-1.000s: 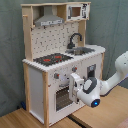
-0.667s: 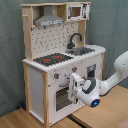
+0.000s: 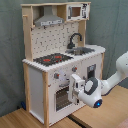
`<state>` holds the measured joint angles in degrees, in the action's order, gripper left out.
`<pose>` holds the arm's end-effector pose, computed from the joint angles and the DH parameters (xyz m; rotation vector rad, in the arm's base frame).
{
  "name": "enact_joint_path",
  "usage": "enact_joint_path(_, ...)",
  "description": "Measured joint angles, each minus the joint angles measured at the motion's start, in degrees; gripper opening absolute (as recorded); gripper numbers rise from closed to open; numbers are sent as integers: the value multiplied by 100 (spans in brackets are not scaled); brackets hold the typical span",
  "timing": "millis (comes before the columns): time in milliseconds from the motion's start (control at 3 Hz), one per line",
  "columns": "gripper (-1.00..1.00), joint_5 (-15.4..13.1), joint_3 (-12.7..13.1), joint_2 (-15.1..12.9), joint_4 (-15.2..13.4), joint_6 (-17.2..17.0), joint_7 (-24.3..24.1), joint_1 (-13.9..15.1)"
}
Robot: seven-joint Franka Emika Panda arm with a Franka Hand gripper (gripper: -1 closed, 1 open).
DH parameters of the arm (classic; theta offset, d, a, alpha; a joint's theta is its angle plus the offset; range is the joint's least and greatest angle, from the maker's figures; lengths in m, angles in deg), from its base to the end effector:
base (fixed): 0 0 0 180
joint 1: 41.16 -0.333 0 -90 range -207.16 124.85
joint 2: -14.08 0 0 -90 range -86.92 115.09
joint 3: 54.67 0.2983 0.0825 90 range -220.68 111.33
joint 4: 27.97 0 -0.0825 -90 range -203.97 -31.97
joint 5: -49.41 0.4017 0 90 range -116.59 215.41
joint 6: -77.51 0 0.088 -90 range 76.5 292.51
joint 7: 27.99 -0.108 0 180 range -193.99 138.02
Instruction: Play with the kitchen
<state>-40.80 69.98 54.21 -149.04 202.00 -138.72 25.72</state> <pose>0.3487 0.4630 0.2108 1.7616 0.5577 1.7514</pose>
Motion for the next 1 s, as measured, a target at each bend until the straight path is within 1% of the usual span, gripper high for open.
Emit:
enact_joint_path(333, 100, -12, -134, -48, -16, -6, 593, -64)
enact_joint_path(667, 100, -13, -194, -310, -491, -6, 809, -194)
enact_joint_path(1000, 100, -300, -498, -610, -655, 179, 883, -269)
